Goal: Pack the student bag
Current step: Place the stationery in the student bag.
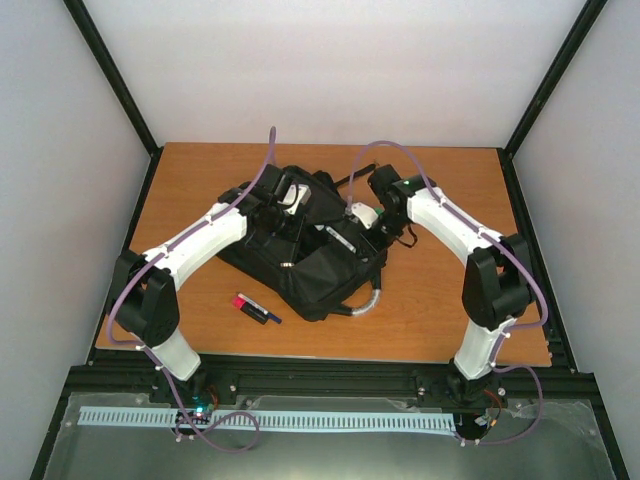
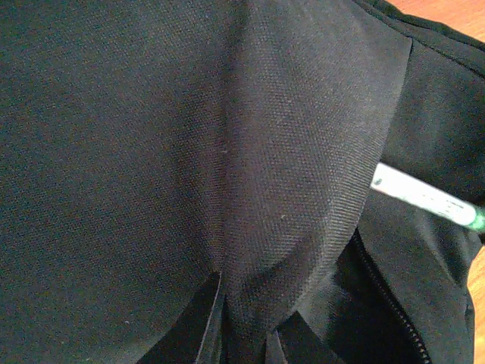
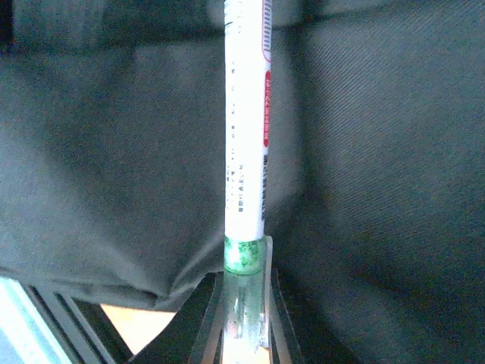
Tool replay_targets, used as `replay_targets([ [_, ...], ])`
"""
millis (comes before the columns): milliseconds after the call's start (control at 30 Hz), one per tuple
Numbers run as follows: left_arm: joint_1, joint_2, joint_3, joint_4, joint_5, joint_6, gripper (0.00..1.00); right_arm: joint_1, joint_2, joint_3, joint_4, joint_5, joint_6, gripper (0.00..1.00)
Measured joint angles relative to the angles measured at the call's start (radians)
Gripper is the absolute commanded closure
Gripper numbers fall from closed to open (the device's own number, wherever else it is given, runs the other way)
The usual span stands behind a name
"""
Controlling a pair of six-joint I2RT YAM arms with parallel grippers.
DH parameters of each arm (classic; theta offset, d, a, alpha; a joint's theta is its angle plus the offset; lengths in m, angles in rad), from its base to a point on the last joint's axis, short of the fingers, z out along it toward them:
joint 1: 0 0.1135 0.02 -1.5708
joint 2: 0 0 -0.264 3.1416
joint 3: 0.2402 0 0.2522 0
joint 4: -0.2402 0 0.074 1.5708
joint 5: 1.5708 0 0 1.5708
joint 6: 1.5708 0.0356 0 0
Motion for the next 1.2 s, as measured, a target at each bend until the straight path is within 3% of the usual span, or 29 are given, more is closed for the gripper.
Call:
replay_targets([
  [533, 0.002, 0.000, 0.000, 0.005, 0.043, 0.000, 0.91, 0.028, 0.186, 0.240, 0.015, 0.045, 0.079, 0.87],
  [667, 0.002, 0.000, 0.000, 0.005, 0.051, 0.000, 0.91, 0.047, 0.190, 0.257, 0.043, 0.037, 0.089, 0.81],
  [933, 0.002, 0.000, 0.000, 0.005, 0.053, 0.000, 0.91, 0.052, 0.177, 0.206, 0.095, 0.046, 0.102, 0.64],
  [1200, 0.002, 0.003, 0.000, 0.005, 0.055, 0.000, 0.91, 0.051, 0.013, 0.049, 0.134, 0.101, 0.088, 0.65],
])
